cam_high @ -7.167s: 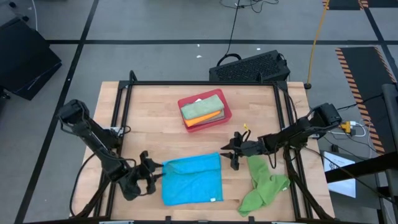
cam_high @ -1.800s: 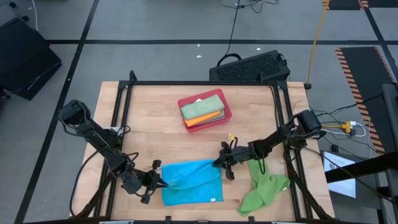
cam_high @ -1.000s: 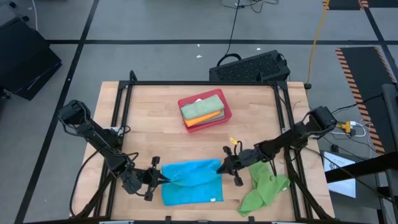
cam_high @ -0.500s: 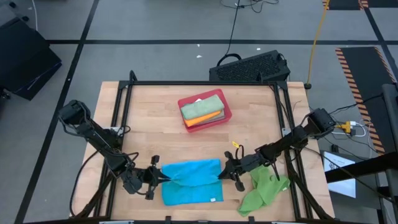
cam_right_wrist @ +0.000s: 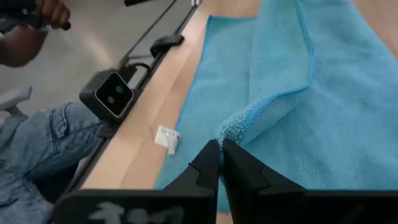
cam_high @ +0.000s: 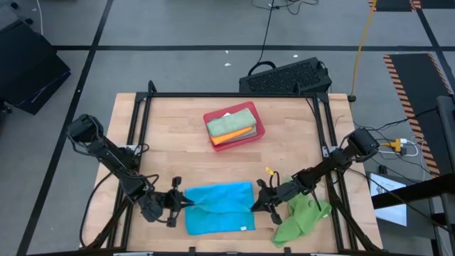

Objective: Fold microfiber towels
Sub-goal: Fold the blue microfiber cloth

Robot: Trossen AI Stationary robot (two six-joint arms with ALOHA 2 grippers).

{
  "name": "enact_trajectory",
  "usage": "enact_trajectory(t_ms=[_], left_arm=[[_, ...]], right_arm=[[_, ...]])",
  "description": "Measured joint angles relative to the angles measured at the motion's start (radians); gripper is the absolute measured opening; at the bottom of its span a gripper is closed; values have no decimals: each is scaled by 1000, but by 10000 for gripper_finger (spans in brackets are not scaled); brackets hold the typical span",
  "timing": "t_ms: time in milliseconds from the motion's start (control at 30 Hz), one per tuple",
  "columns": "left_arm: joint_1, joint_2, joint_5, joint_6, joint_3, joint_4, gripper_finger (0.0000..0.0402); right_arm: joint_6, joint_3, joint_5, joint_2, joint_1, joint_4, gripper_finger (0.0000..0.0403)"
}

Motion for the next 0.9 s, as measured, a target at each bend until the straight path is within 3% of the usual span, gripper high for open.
enact_trajectory(t_ms=[433, 900], left_arm=[[-26, 0, -36, 91, 0, 60, 6], [-25, -27, -57, 93, 0, 71, 10]], right_arm=[[14, 0, 1, 0, 2, 17, 8], [41, 1, 7, 0, 29, 41, 8]])
